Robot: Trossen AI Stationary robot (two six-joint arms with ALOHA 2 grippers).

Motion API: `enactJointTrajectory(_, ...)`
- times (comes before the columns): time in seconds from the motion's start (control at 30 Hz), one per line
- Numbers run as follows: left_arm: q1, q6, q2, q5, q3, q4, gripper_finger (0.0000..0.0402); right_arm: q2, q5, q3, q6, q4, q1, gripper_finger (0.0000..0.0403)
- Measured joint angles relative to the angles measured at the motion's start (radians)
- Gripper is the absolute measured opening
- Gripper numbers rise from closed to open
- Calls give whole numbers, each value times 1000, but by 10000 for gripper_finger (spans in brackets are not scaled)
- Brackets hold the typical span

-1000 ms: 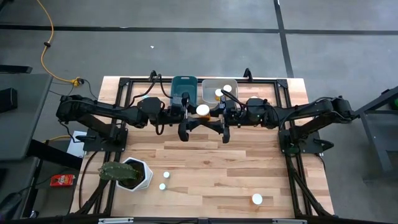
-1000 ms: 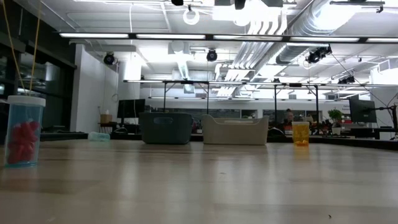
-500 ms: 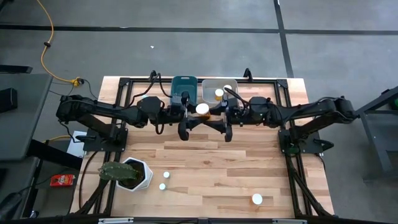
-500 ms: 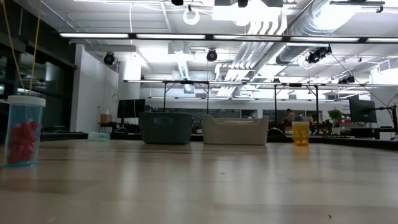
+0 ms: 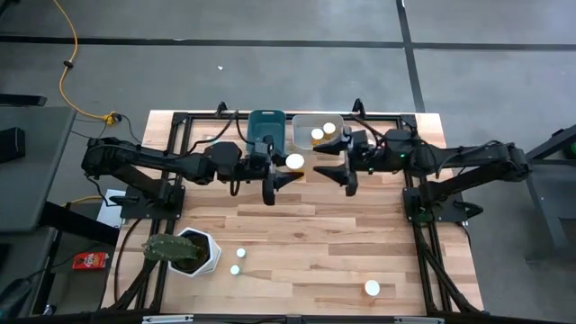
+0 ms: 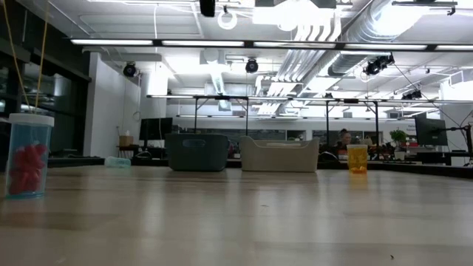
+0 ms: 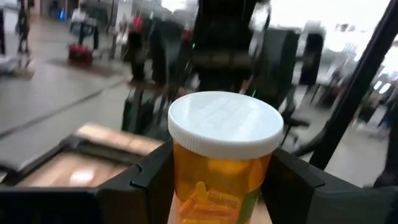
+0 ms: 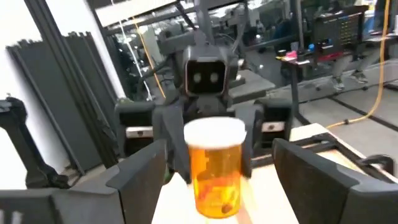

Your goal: Pick and place medicine bottles into bin by pill shape (circle, oval)

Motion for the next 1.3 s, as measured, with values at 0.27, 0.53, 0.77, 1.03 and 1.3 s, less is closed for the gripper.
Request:
enactJointTrajectory(0.27, 0, 68, 78, -14, 85, -305, 186, 17, -1, 1, -9, -218, 10, 282)
enactJointTrajectory(0.53, 0, 108, 201, -7, 151, -415, 186, 112, -2, 0, -75, -295, 10, 282)
enactJointTrajectory(0.77, 0, 110, 222, -8, 155, -413, 186, 125, 0, 0, -99, -330, 9, 282)
enactJointTrajectory(1.03, 0, 119, 222, -8, 155, -365, 186, 140, 1, 0, -99, -334, 7, 282)
enactJointTrajectory(1.3, 0, 134, 222, -5, 154, -372, 186, 154, 18, -1, -74, -279, 7, 271)
